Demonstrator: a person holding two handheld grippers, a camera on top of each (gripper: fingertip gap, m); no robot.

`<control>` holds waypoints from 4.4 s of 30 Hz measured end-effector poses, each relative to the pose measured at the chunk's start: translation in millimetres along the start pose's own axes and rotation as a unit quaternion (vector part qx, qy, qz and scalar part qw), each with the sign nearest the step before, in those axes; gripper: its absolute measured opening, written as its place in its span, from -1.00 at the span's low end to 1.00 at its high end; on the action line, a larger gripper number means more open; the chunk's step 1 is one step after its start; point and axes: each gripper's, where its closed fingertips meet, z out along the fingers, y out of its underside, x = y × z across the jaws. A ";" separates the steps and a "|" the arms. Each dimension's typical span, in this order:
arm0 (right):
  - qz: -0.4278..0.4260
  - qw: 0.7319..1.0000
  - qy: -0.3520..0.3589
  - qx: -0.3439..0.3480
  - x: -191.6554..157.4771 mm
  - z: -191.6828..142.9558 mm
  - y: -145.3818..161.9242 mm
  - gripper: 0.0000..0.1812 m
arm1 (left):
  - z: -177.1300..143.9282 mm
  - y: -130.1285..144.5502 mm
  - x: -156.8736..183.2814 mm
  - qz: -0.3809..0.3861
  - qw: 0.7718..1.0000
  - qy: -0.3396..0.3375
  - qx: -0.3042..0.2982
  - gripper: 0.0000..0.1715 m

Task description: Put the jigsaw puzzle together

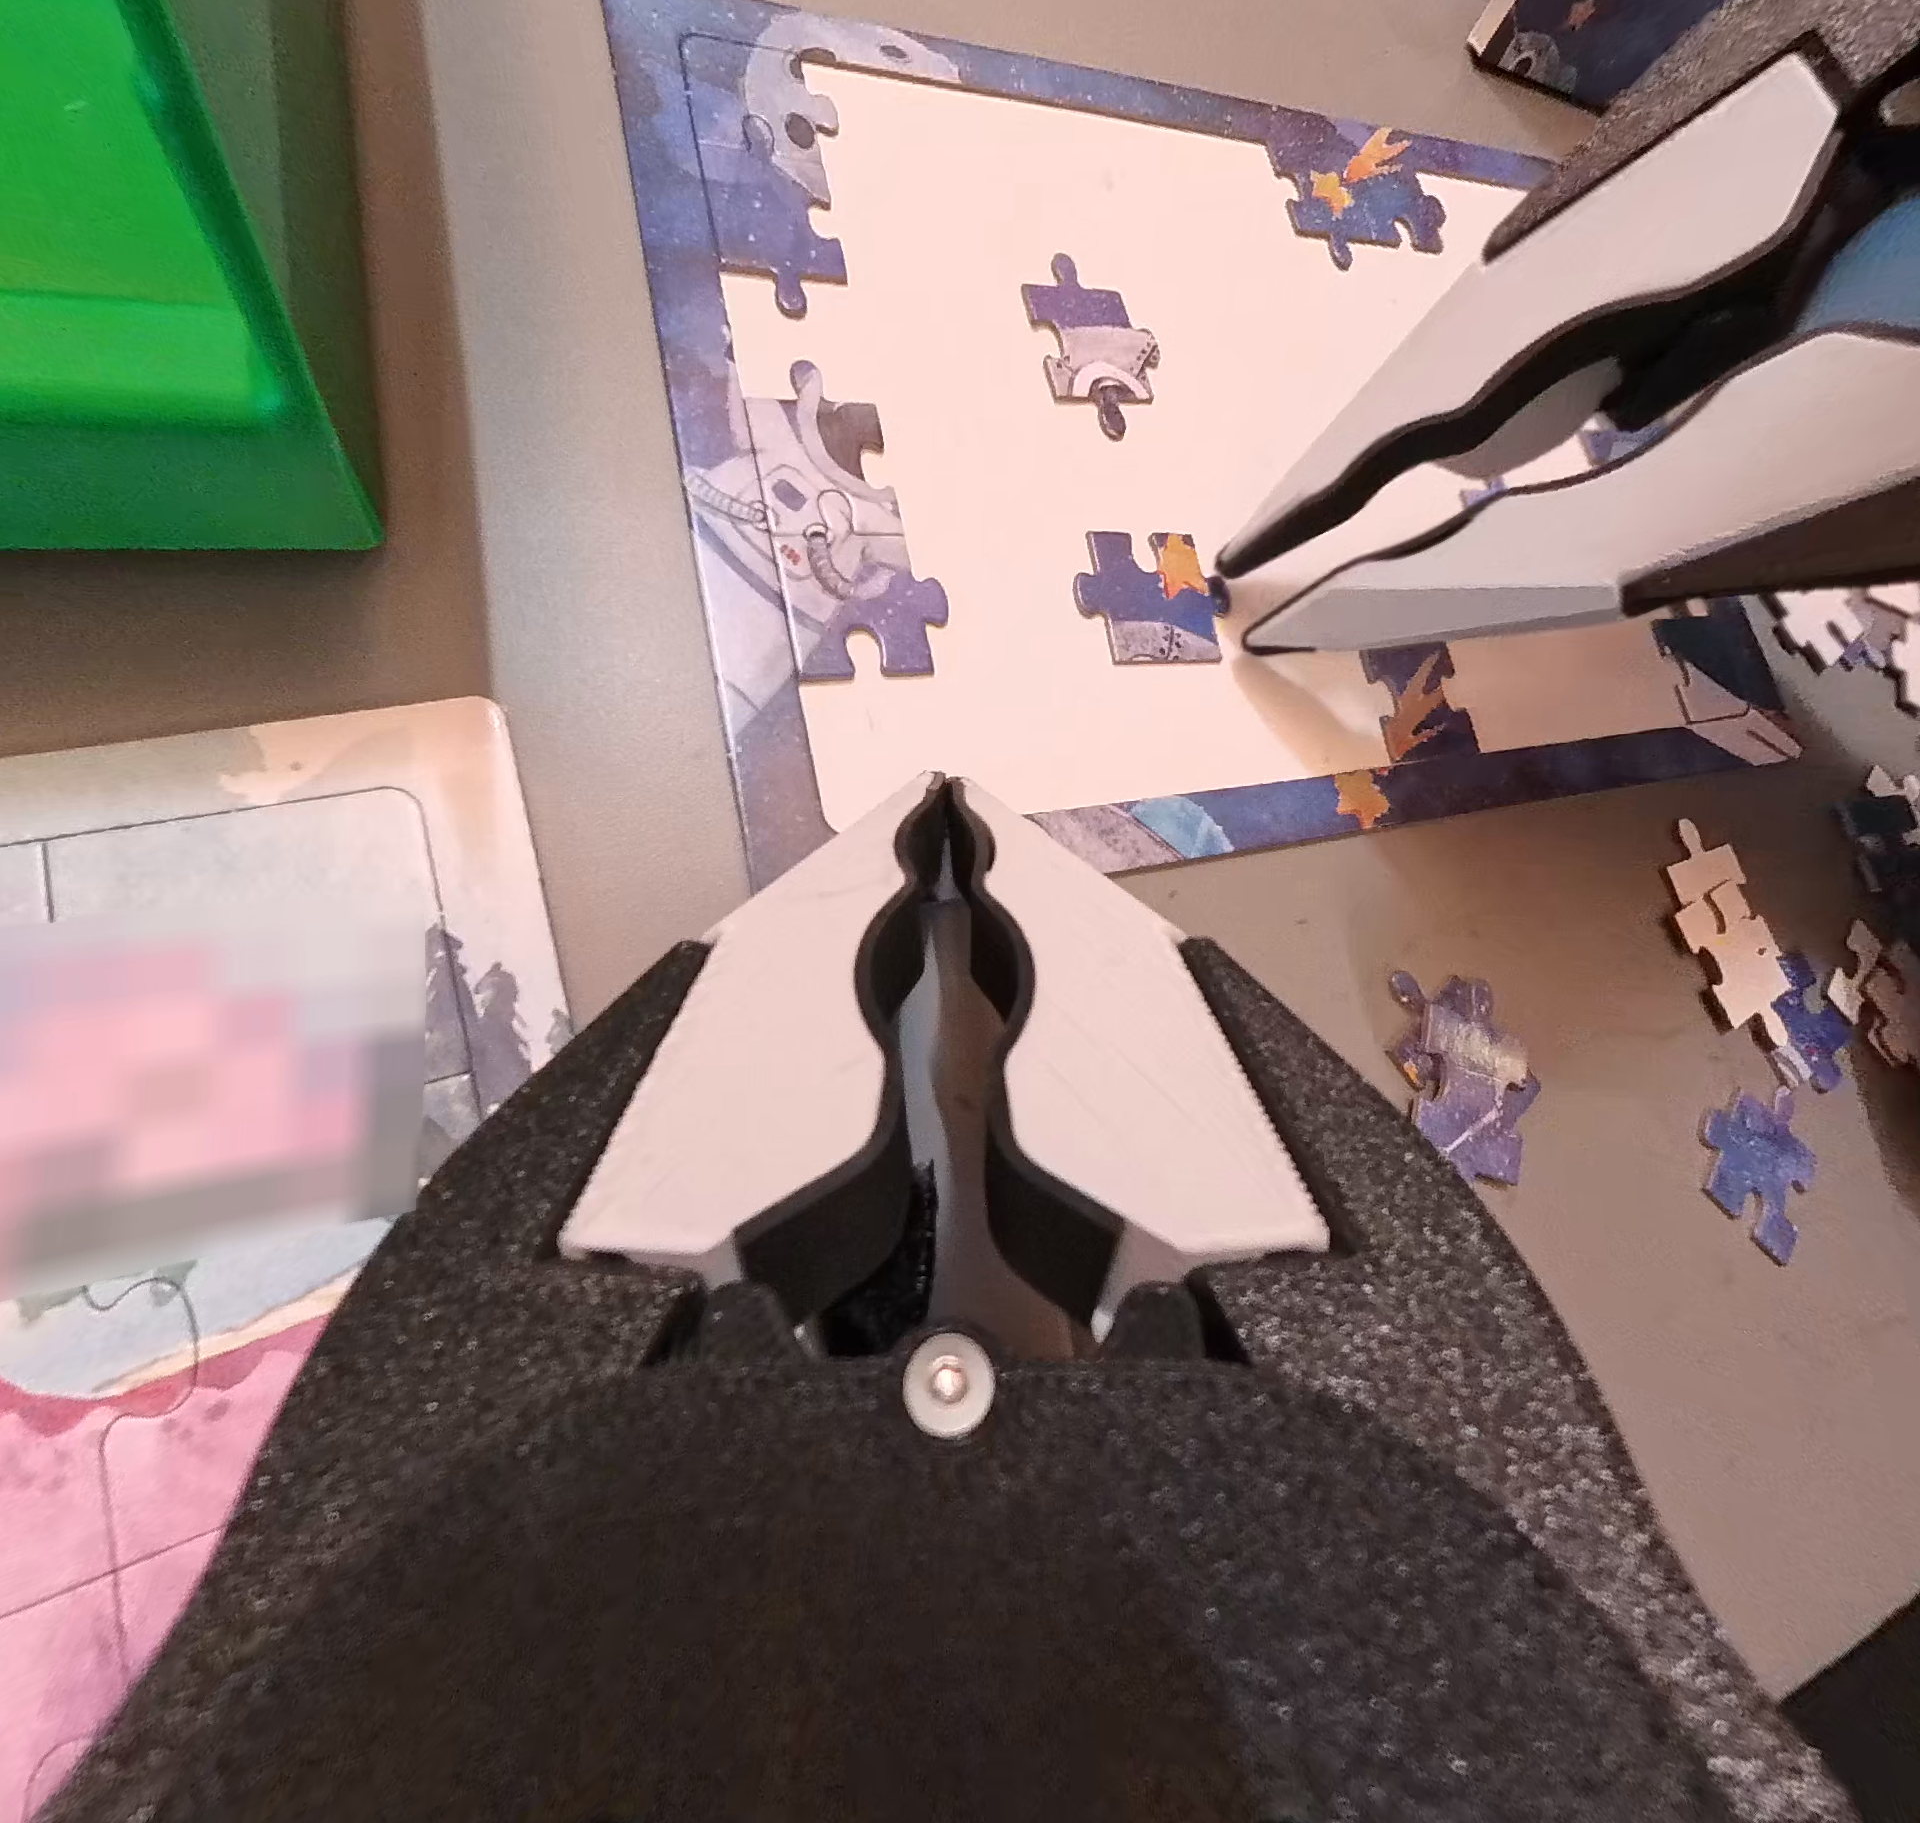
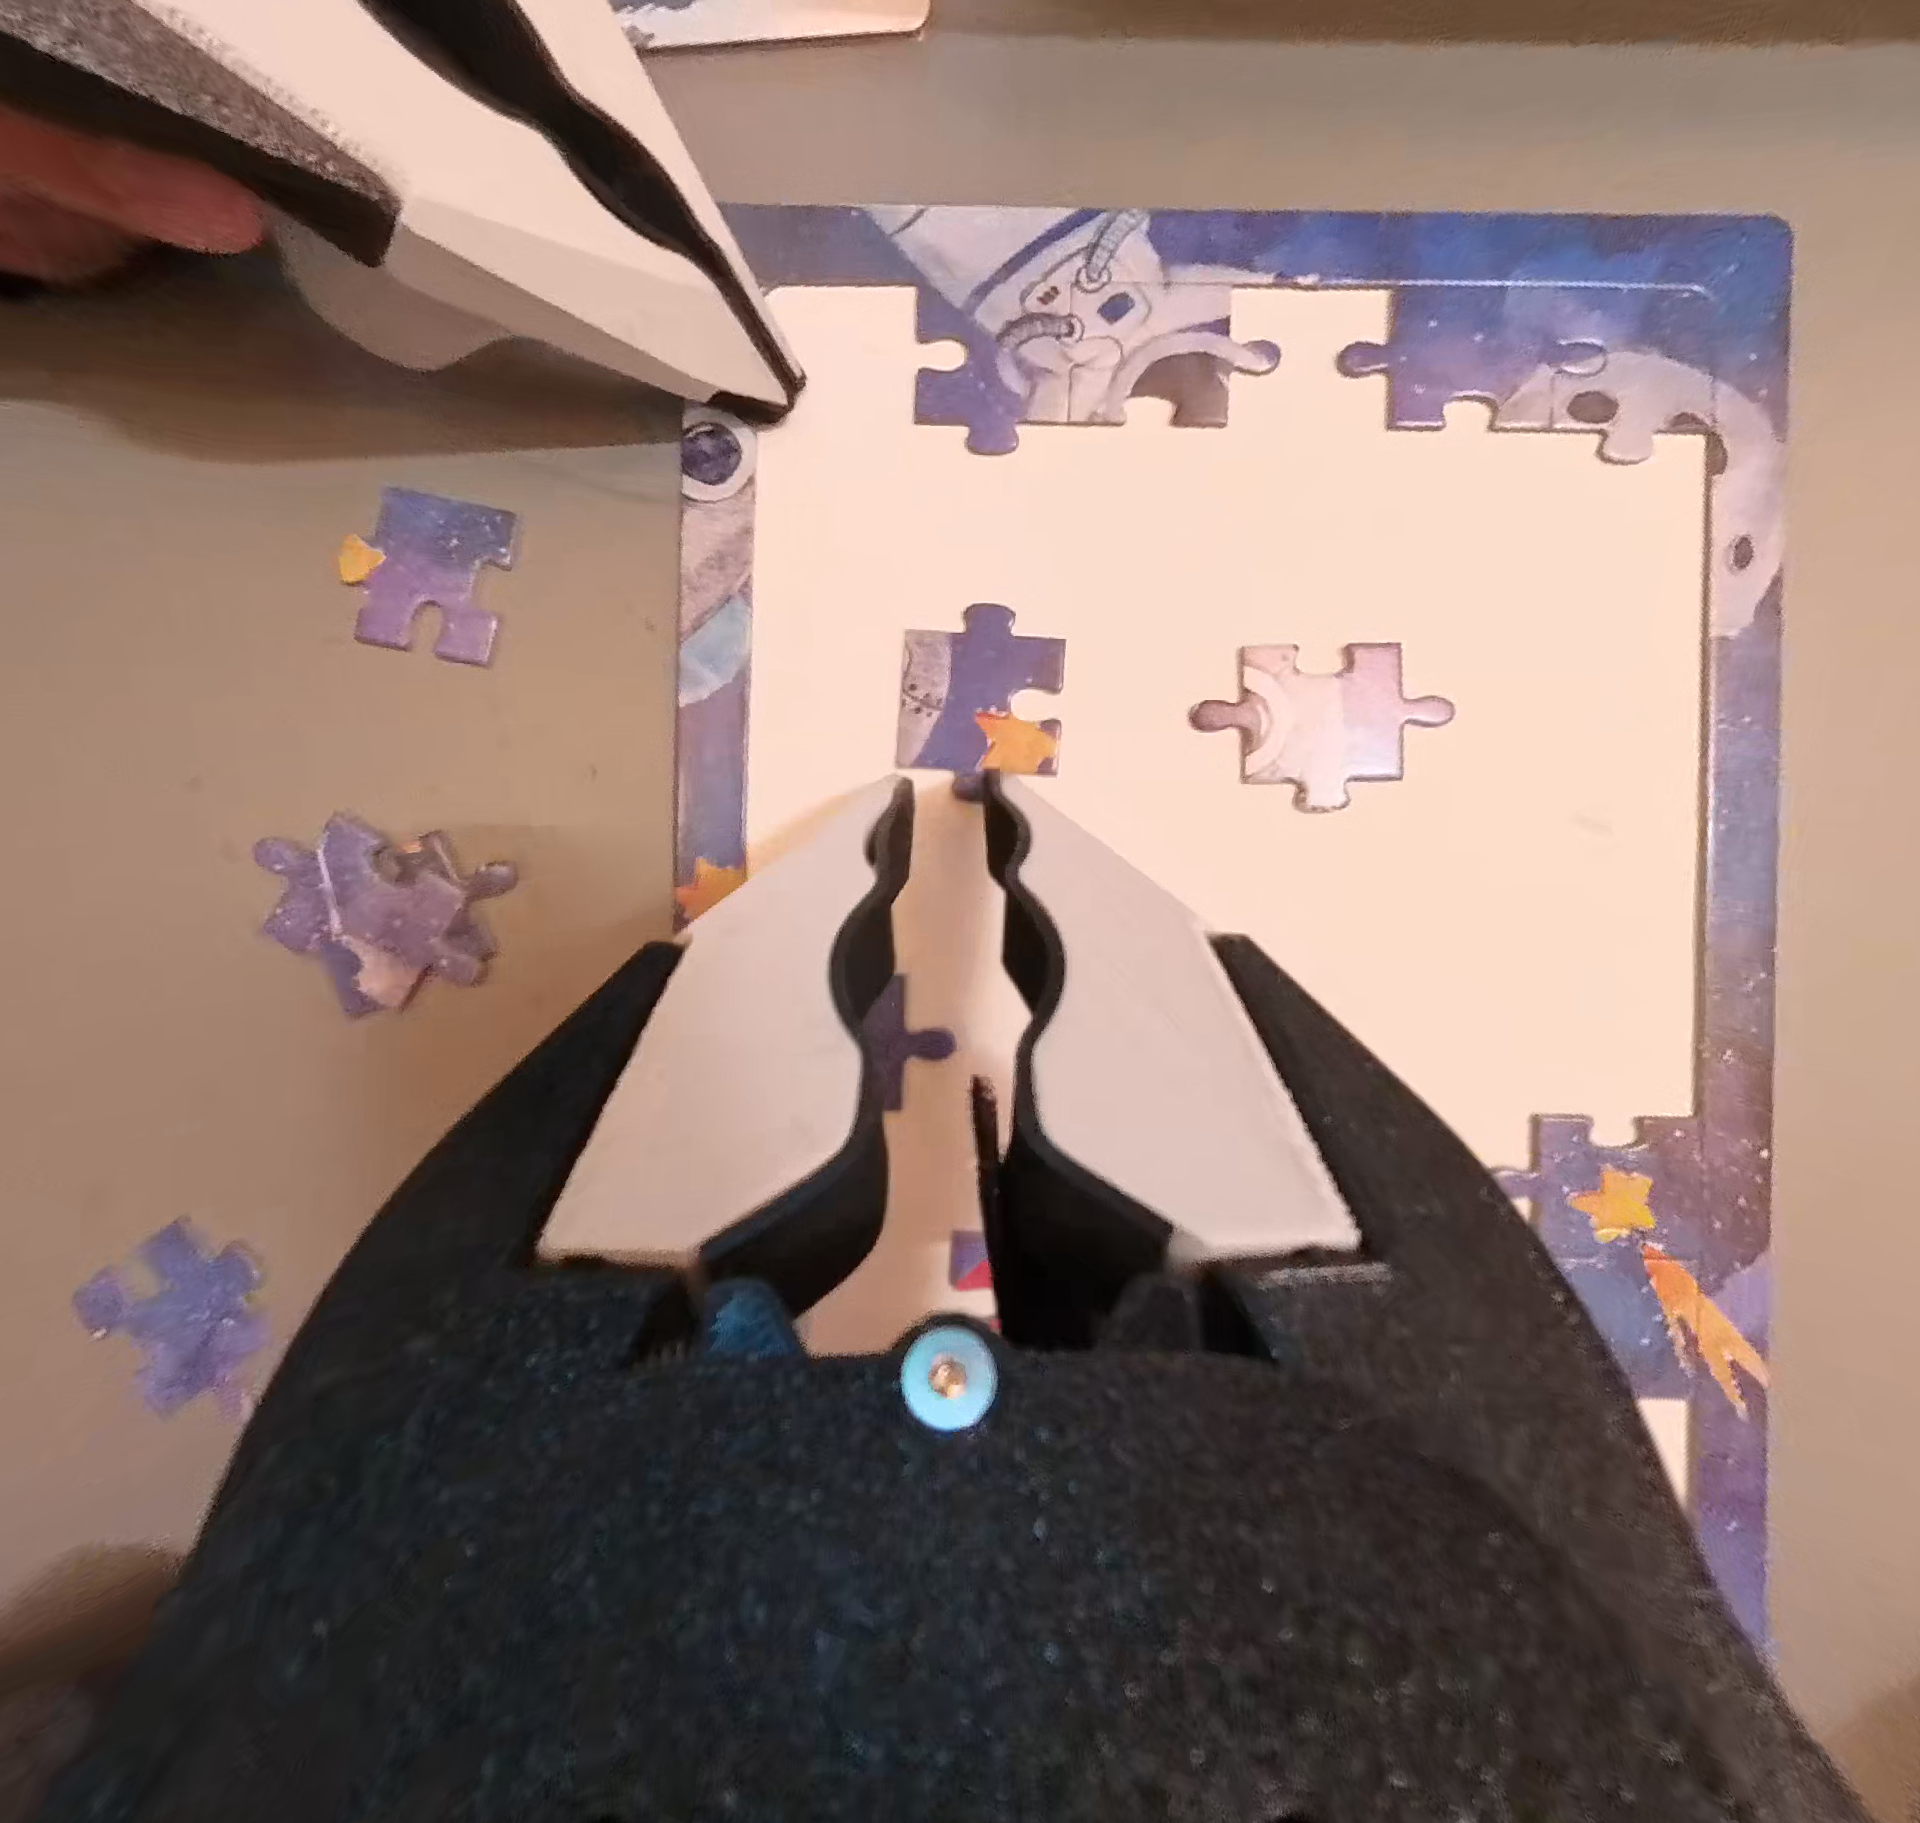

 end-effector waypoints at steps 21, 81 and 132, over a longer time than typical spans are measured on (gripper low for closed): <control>0.031 0.999 0.007 -0.006 7.8 4.1 1.7 -0.92 | 0.0 0.1 0.0 0.001 1.000 -0.001 0.000 -1.00; -0.056 0.987 0.138 -0.063 107.1 -48.0 38.8 -0.67 | -0.7 0.7 1.2 -0.015 1.000 0.016 0.000 -1.00; 0.253 0.960 0.113 -0.030 67.4 -19.6 35.8 -0.72 | -0.1 0.1 1.9 -0.027 0.999 0.026 0.001 -1.00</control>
